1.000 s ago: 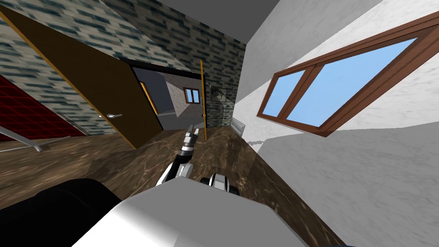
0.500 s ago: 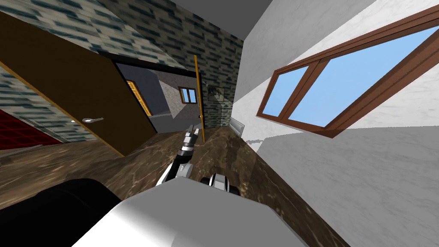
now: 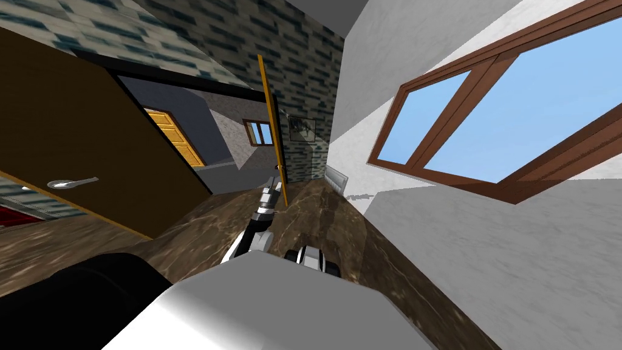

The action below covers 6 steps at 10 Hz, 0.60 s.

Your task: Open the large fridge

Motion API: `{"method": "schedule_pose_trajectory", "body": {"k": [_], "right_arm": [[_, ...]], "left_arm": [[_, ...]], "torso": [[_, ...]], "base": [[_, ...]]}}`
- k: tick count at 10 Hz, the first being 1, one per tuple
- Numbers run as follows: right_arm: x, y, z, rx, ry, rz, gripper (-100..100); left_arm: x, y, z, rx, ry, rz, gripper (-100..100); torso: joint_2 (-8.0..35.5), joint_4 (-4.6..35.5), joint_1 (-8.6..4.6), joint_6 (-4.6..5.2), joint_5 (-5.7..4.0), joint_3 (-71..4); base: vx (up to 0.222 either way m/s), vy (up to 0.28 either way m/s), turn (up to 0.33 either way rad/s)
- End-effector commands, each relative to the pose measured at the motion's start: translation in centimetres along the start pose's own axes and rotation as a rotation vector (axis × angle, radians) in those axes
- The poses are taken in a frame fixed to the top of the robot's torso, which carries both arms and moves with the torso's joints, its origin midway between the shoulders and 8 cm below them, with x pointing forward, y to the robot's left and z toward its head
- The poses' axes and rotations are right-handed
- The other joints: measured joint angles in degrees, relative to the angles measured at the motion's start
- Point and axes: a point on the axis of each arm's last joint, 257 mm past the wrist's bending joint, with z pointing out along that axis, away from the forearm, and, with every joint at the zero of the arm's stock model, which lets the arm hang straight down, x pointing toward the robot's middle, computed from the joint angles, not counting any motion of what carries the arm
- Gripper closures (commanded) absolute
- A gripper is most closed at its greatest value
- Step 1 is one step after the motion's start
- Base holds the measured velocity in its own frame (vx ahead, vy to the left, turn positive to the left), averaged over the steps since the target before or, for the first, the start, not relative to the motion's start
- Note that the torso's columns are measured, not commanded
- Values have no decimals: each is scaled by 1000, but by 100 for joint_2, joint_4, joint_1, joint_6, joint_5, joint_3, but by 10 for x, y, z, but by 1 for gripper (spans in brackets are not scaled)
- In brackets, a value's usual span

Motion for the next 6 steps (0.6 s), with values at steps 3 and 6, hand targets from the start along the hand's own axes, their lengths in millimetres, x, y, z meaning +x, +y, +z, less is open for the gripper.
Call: {"method": "schedule_pose_trajectory", "body": {"k": [3, 6], "right_arm": [[13, -8, 5, 14, 56, -64, 100], [30, -1, 5, 25, 82, -66, -100]], "left_arm": [[0, 0, 0, 0, 0, 0, 0], [0, 0, 0, 1, 0, 0, 0]], "torso": [[39, 16, 8, 6, -1, 30], [69, 24, 25, 6, 4, 51]], "base": [[249, 52, -82], [114, 57, -5]]}}
